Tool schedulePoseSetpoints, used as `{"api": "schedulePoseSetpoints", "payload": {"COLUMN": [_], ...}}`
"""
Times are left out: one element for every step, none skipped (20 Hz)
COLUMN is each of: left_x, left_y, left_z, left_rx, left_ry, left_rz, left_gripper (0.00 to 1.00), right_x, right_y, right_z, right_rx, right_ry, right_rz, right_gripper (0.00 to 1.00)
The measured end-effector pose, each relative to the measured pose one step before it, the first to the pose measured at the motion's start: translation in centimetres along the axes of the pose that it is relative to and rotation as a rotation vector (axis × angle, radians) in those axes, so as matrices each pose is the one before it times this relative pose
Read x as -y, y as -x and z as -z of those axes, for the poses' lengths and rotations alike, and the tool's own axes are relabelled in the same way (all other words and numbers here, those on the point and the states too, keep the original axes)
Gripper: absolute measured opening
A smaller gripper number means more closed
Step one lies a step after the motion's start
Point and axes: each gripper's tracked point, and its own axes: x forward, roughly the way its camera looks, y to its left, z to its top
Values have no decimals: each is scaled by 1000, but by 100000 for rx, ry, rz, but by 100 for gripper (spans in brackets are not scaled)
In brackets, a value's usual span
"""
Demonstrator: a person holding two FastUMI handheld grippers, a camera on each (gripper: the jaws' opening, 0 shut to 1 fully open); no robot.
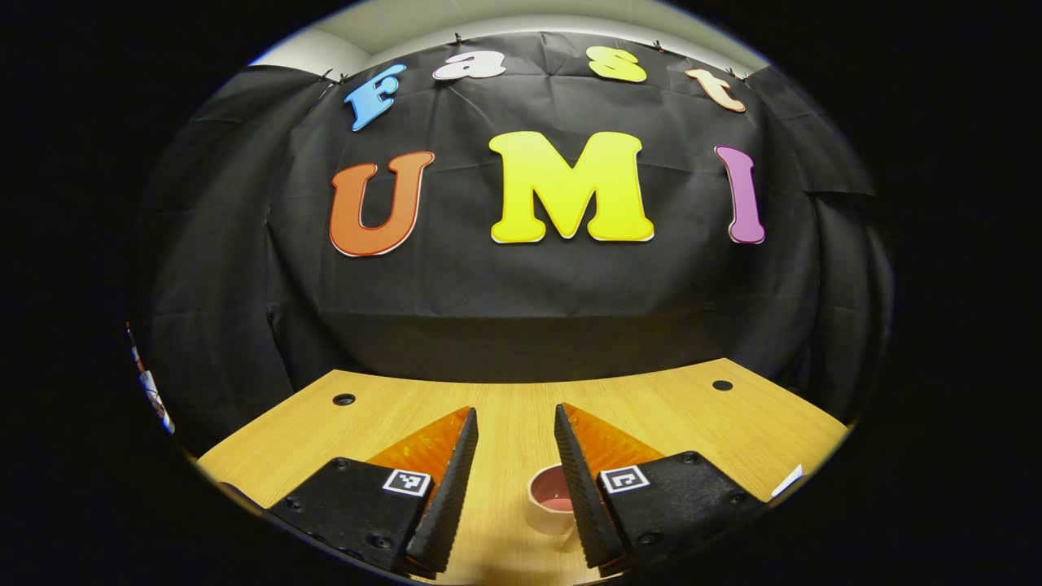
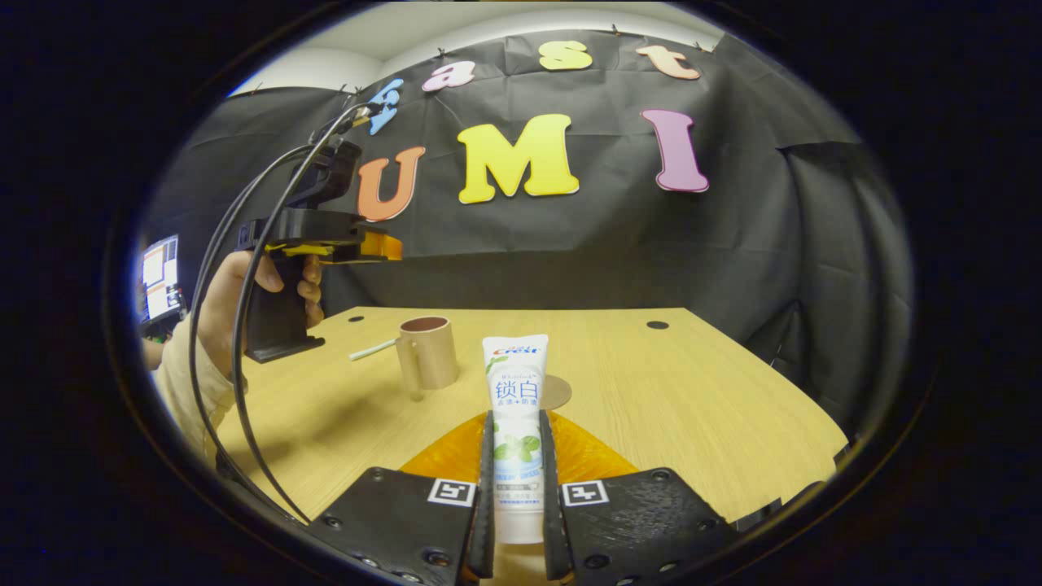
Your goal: Put the toothbrush and toothpaste on the desktop into the cup, then pick up the cup and place it on the coaster on the desktop.
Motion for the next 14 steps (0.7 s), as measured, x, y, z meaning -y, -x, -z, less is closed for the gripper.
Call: {"api": "schedulePoseSetpoints", "payload": {"left_x": [-1022, -1033, -835, -1045, -1085, -1207, -924, -764, -410, -431, -396, -250, 49, 263], "left_y": [-310, -257, -295, -386, -369, -486, -495, -468, -607, -671, -703, -814, -814, -820], "left_z": [421, 564, 472, 495, 514, 734, 690, 506, 687, 917, 1105, 1189, 1128, 902], "left_rx": [-843, -1532, -1287, -837, -1104, -1418, -1105, -946, -1067, -2014, -3002, -3016, -2827, -2979], "left_ry": [-984, -1396, -1152, -1350, -1195, -794, -341, 249, 342, -92, -838, -1328, -998, -990], "left_rz": [-1577, -902, -708, -1094, -1215, -1309, -1229, 52, 716, 1239, 1242, 1244, 1921, 2220], "left_gripper": [63, 70, 74, 82, 85, 93, 96, 97, 97, 97, 97, 97, 97, 98], "right_x": [-16, 31, 167, 50, -22, 36, -27, -77, -128, -125, -65, -33, -31, -69], "right_y": [16, 51, 46, -3, -48, -96, -136, -103, -248, -237, -286, -311, -299, -273], "right_z": [155, -11, 59, 54, 189, 138, 105, 101, 331, 280, 325, 281, 371, 170], "right_rx": [-106, 142, 62, -19, -361, -410, -277, -237, -546, -764, -763, -957, -865, -748], "right_ry": [305, 138, -37, -196, -142, 6, 167, 61, 2, 22, 45, 208, 74, 27], "right_rz": [30, 224, 228, 25, -29, 38, -52, -138, -174, -258, -186, 20, 157, -123], "right_gripper": [24, 24, 24, 24, 24, 24, 24, 24, 24, 24, 24, 24, 22, 24]}}
